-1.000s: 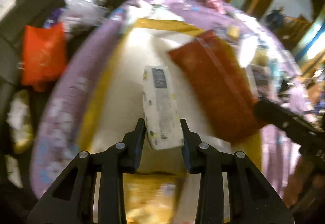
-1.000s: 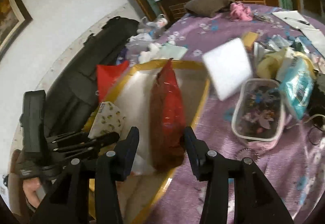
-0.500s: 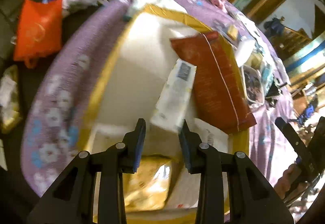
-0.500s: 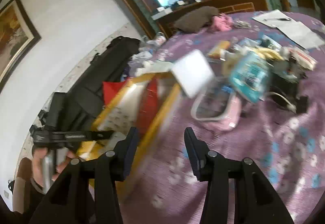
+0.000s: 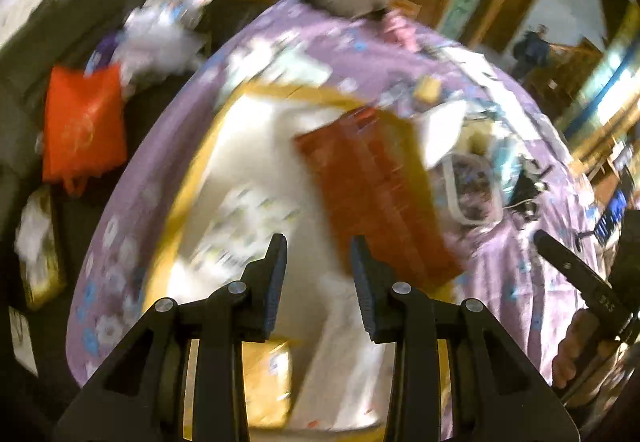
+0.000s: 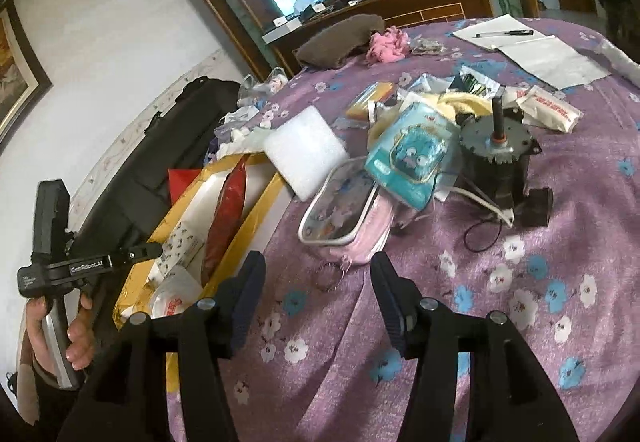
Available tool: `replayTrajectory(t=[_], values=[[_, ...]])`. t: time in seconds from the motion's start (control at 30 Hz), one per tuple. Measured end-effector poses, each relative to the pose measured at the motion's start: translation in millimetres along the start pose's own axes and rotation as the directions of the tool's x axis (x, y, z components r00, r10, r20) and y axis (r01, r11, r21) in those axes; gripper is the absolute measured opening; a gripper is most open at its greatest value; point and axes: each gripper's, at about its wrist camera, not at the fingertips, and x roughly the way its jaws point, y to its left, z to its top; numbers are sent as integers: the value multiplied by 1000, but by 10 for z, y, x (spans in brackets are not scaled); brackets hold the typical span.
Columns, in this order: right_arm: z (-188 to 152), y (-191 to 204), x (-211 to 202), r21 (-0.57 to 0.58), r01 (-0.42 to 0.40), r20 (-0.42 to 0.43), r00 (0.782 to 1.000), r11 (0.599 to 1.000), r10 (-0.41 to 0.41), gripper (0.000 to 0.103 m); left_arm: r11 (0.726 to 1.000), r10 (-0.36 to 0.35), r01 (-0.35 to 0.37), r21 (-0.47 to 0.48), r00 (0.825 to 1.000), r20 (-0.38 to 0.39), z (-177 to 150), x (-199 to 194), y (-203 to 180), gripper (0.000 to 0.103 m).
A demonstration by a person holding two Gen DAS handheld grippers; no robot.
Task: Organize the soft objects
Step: 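Release tissue pack into tray with left tool while right tool drops red bag in, then grasp the white foam block with the left tool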
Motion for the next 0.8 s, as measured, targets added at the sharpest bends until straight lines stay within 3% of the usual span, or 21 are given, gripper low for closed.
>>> replayTrajectory(t=[0.13, 0.3, 0.43, 0.57, 0.67, 0.8], values=[[150, -64, 60, 13, 5, 0, 1000, 1000, -5, 55, 991, -69, 68, 115, 998, 9, 262, 126, -472, 33], [257, -154, 211, 3, 3, 28, 1000, 1000, -3, 55, 972, -64, 61, 227, 998, 6, 668, 477, -898, 33], [235, -319, 312, 54, -56, 48, 997, 997, 53, 54, 966, -31, 35, 258, 999, -19, 938, 825, -1031, 33], [222, -359, 280, 71, -50, 67, 997, 996, 45, 54, 953, 10, 1, 303, 999, -33, 1127, 1123, -1176, 33], [208, -309, 277, 50, -38, 66, 997, 998, 35, 54, 958, 18, 7, 288, 996, -82, 1161, 1313, -1202, 33], [185, -330, 316, 65, -26, 37, 999, 998, 24, 54, 963, 0, 20, 270, 997, -75, 1140, 1312, -1252, 32]])
